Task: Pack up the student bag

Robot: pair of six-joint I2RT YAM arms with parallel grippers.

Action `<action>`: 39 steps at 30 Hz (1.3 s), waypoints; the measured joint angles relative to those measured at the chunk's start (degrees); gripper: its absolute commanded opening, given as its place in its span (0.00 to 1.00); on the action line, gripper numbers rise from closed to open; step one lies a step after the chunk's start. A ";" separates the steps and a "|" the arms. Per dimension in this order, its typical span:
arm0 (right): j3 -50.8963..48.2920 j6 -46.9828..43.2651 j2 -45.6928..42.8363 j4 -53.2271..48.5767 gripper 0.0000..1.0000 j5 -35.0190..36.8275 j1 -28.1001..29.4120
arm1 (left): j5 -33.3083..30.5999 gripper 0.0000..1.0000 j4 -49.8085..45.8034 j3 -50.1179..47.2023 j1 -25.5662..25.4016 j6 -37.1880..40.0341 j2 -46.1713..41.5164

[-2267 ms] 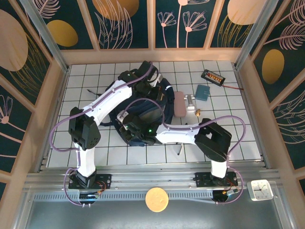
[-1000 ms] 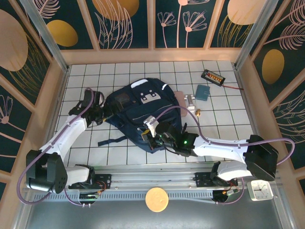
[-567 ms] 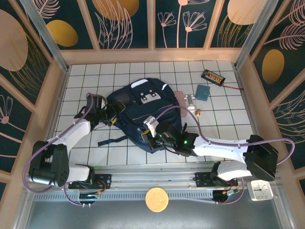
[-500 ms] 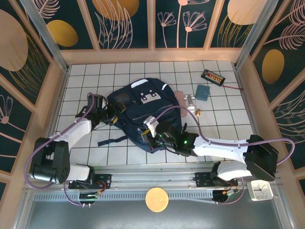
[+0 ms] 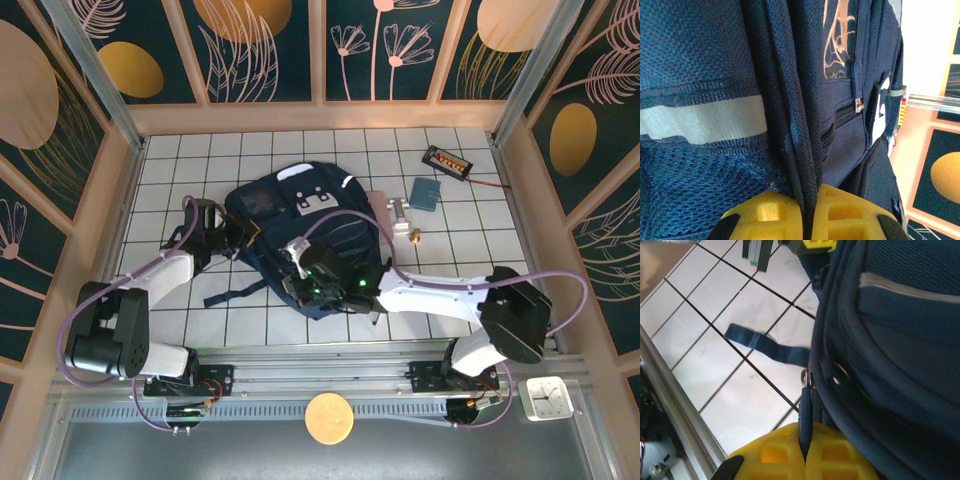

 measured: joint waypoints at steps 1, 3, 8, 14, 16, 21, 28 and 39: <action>1.49 0.79 1.20 -0.52 0.00 -0.39 0.00 | -0.39 0.00 0.33 -0.85 -0.04 -0.46 -1.01; 3.85 1.90 3.10 -1.64 0.00 -1.01 0.00 | -1.29 0.00 0.63 -2.19 -0.15 -1.29 -2.71; 8.81 4.66 7.04 -4.44 0.00 -2.43 0.00 | -4.28 0.00 1.62 -5.22 -0.20 -3.65 -6.36; 13.94 9.62 11.98 -5.60 0.00 -3.32 -0.66 | -8.70 0.00 2.49 -6.34 -1.73 -6.43 -8.59; 15.17 11.37 13.35 -5.40 0.00 -3.28 -1.05 | -10.03 0.00 2.82 -7.21 -2.36 -7.39 -9.90; 18.47 15.91 15.98 -4.94 0.00 -3.56 -1.40 | -14.82 0.00 3.17 -10.69 -2.69 -10.67 -15.02; 22.91 20.79 22.36 -3.19 0.00 -2.75 -1.60 | -20.48 0.00 3.26 -11.96 -2.25 -12.81 -16.39; 26.40 22.05 28.57 5.31 0.51 -5.84 -4.15 | -23.52 0.00 1.95 -11.96 -1.29 -12.74 -17.59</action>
